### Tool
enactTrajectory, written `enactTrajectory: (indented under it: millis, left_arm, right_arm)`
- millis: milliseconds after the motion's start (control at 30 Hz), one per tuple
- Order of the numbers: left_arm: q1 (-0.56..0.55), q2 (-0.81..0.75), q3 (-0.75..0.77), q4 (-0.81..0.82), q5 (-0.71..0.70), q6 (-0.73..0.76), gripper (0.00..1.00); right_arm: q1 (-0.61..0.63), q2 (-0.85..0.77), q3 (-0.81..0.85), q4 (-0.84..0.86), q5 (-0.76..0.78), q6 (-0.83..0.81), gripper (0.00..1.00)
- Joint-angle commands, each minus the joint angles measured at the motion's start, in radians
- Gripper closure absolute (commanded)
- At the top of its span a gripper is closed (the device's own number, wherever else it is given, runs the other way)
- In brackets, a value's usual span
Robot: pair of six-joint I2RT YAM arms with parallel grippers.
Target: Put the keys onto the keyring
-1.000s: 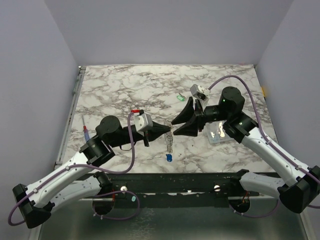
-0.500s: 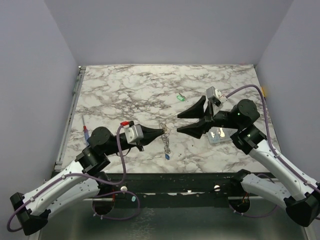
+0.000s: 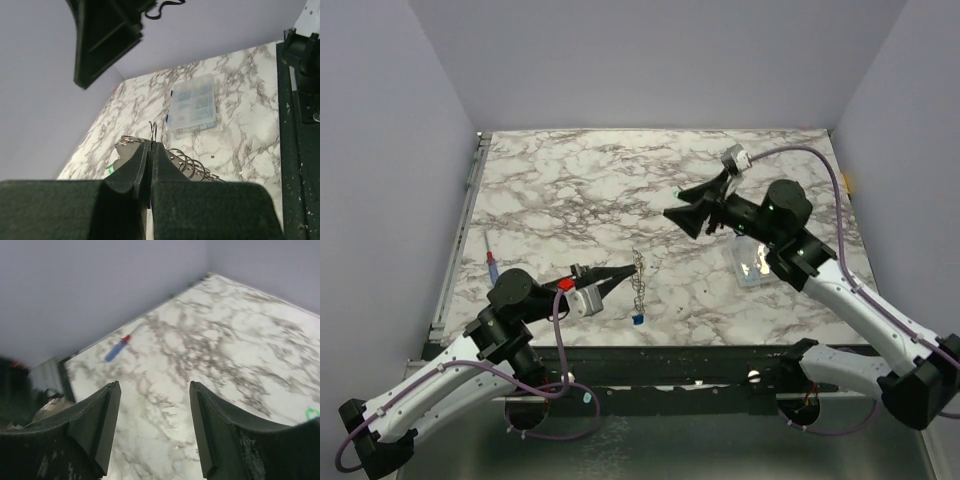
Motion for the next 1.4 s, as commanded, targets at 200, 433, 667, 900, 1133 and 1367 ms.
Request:
enactTrajectory:
  millis: [200,433,667,900,1133,1367]
  left_arm:
    - [-0.002,-0.023,-0.078,-0.013,-0.066,0.084,1.0]
    - [-0.002,-0.052,-0.124,0.038,-0.063,0.048,1.0]
    - [-0.002,-0.065,-0.131,0.048,-0.05,0.045,1.0]
    - [-0.002,-0.049,-0.127,0.057,-0.03,0.033,1.0]
    - [-0.002,-0.046,-0.128,0.061,-0.028,0.031,1.0]
    - [-0.002,-0.04,-0.131,0.065,-0.025,0.026,1.0]
  right_arm:
    - [-0.028,0.531,0.424,-0.577,0.66,0.21,0.34]
    - [-0.133,0.787,0.562,-0.61,0.568,0.346,0.37]
    - [-0.215,0.935,0.635,-0.586,0.526,0.349,0.41]
    - [-0.273,1.036,0.671,-0.528,0.449,0.348,0.48]
    - [-0.28,1.137,0.738,-0.489,0.386,0.365,0.52]
    - [-0.29,1.191,0.787,-0.482,0.404,0.377,0.55]
